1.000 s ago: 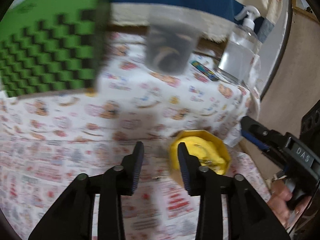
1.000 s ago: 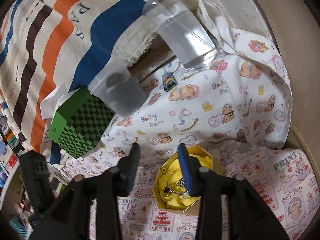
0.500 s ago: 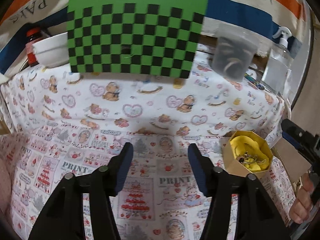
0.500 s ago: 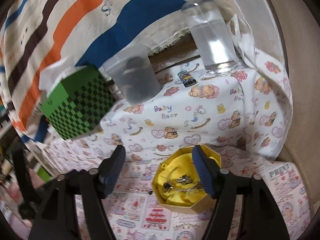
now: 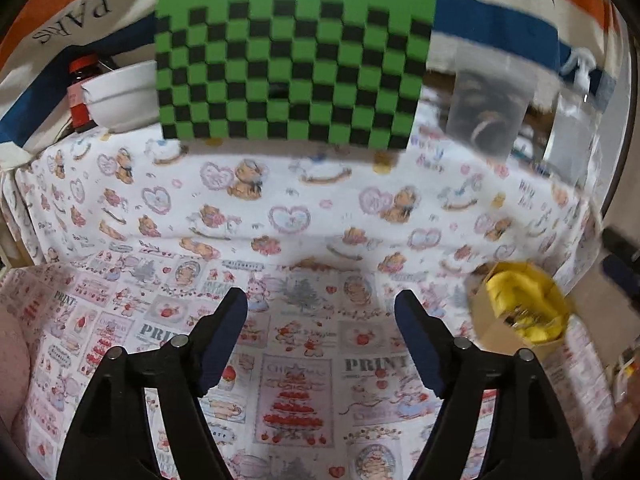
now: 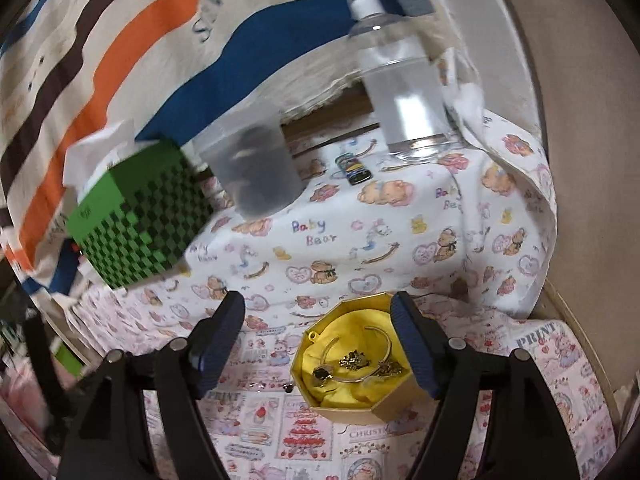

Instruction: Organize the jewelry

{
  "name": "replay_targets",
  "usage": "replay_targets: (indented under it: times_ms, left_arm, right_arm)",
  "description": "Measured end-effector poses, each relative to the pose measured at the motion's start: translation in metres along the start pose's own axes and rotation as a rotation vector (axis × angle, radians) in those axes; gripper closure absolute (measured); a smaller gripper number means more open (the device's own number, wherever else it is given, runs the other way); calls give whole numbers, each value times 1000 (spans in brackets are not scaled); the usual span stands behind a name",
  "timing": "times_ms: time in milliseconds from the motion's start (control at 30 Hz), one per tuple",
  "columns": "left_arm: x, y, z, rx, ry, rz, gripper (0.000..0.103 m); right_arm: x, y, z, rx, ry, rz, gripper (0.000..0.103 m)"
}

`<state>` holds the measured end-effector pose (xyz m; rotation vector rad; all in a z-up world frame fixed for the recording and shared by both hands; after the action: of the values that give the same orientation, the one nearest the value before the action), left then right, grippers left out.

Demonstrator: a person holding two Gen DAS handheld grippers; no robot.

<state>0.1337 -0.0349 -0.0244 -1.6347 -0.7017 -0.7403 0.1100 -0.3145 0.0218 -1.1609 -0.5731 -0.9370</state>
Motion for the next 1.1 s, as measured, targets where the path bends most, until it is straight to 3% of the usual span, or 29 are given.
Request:
replay_targets:
  times_ms: [200, 367, 667, 800, 967, 1100]
  left_arm:
    - [-3, 6, 3, -8, -7, 19, 28]
    - [-5, 7, 3, -1, -3, 16, 28]
    - [-4, 5, -1, -20, 3, 6, 28]
    - [-6, 15, -22, -106, 37, 50, 29]
    - [-11, 36, -53, -195, 113, 163, 56]
    - [-12, 43, -70, -250, 132, 213, 59]
  right_arm:
    - [-5, -9, -1, -16, -4, -20, 30]
    - [-15, 2, 1, 11, -7, 36, 30]
    - [-20, 21, -7, -64, -15, 96, 30]
    - [-23, 29, -15, -69, 10, 122, 30]
    - [-22, 34, -27, -54, 61, 138, 30]
    - [-19, 31, -27, -55, 61, 129, 30]
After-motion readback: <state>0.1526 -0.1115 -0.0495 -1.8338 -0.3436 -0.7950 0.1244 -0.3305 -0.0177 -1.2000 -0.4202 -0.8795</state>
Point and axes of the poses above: each gripper's, at about its wrist camera, not at the fingertips, and y roughly the way its jaws point, z to its left, x to its top, the point moved 3 cm from there along y, roughly the way its jaws point, and after that the axes turned 7 degrees about -x, right-handed, at the moved point
